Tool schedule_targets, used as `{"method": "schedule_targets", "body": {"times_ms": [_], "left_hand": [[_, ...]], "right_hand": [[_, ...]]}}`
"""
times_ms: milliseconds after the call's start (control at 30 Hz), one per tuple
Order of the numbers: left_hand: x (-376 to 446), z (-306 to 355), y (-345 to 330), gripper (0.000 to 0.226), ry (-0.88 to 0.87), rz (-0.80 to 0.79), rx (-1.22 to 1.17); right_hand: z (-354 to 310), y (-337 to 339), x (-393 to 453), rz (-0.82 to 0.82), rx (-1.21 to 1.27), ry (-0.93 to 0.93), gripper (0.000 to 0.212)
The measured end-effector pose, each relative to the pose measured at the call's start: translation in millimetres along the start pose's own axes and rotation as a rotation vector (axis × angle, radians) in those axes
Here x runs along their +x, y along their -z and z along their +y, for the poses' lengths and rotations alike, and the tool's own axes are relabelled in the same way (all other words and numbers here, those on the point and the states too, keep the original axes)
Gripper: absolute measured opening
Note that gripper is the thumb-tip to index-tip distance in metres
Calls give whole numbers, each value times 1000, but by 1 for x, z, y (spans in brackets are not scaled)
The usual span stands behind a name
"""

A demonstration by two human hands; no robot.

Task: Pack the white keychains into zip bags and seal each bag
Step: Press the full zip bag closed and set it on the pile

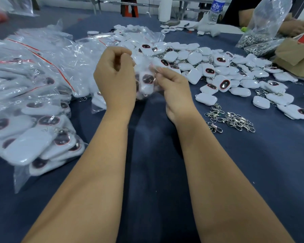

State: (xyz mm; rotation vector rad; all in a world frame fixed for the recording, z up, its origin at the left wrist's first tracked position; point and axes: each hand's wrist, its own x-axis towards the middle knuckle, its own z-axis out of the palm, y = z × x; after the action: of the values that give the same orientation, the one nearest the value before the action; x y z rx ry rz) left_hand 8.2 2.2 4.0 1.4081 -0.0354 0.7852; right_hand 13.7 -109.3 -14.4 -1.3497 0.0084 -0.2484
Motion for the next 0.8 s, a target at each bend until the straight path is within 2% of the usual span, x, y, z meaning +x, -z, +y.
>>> {"method": "schedule_targets", "body": {"times_ms": [67,133,200,300,400,467,533,633,800], "left_hand": [[6,-4,7,20,24,-14,141],[10,-9,11,19,165,-144,258],[10,-12,12,23,279,-287,262],[12,-9,11,18,293,-448,269],[10,-9,14,51,403,-649,264],[6,-12,13,56,451,-722,173],[3,-11,6,44,529,-705,10],[-1,-13,-4,31,670,-514,-247],[-2,-17,-9,25,797,-408,-580]], "right_hand": [[-5,6,3,55,158,-5,28],[-13,13,5,88,336,-14,32],[-22,19,5,90,494,-24,31],[-30,23,0,35,588,-47,33],[-31,24,-6,-59,717,-132,43],[-29,24,-7,-86,717,-167,48],[-25,20,-7,-46,614,-201,52],[-19,15,-5,17,488,-295,51],[-14,23,2,118,367,-328,29]]}}
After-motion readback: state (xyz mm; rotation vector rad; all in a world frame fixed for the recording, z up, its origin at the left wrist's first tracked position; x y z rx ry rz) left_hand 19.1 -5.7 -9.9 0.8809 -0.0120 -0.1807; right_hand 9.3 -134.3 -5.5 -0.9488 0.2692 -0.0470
